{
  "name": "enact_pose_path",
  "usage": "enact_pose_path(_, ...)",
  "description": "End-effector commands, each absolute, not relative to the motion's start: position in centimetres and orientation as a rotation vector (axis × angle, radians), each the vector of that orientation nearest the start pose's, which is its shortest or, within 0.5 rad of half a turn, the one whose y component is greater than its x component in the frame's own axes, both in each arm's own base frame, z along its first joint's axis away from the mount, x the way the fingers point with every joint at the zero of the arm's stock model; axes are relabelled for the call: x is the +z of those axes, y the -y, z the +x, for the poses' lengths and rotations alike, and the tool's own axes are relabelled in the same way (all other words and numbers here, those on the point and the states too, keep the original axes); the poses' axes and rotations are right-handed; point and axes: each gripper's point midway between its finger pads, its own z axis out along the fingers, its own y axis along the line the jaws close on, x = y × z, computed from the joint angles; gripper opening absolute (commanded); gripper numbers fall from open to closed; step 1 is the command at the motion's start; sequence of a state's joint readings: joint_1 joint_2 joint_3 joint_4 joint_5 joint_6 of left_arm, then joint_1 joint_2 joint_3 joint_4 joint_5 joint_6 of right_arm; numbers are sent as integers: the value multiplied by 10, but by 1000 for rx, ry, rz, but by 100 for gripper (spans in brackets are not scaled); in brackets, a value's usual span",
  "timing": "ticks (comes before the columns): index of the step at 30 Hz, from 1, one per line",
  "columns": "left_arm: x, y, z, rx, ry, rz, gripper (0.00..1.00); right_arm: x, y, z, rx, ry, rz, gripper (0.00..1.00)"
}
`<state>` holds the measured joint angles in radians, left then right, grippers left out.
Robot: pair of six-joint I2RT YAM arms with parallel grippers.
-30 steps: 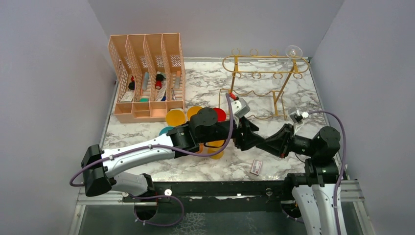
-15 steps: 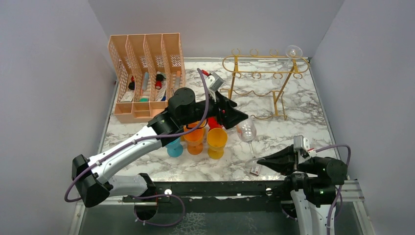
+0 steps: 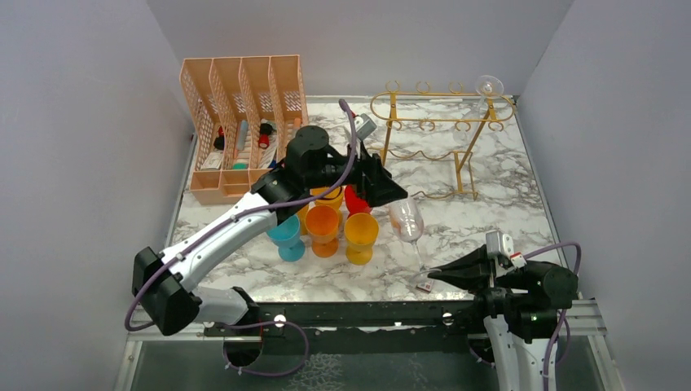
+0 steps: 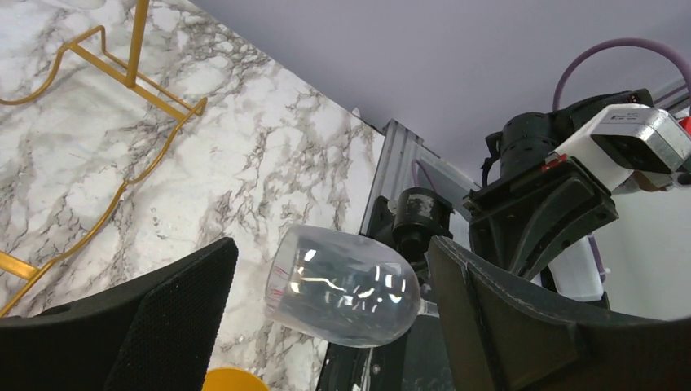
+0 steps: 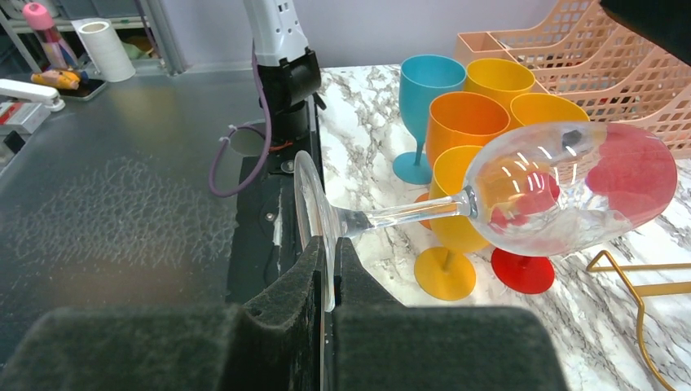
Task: Take the wine glass off the wine glass rack
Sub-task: Place the wine glass at the center of the board.
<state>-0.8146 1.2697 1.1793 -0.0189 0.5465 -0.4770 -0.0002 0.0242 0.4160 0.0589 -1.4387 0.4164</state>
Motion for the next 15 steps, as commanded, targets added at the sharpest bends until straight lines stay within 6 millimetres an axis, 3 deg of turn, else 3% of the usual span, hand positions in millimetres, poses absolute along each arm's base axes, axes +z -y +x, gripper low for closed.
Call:
enact_pose_path(1, 343, 368, 182, -1561, -1701, 952, 91, 274, -176, 43, 1056, -1111, -1169, 1)
enact_pose_path(8, 325, 378, 171, -1704, -1714, 1123, 87, 276, -176, 43, 1045, -1101, -1172, 1)
enact_pose_path(15, 326, 376, 160, -1780, -1663, 1201, 77, 277, -176, 47, 1029, -1099, -1152, 1)
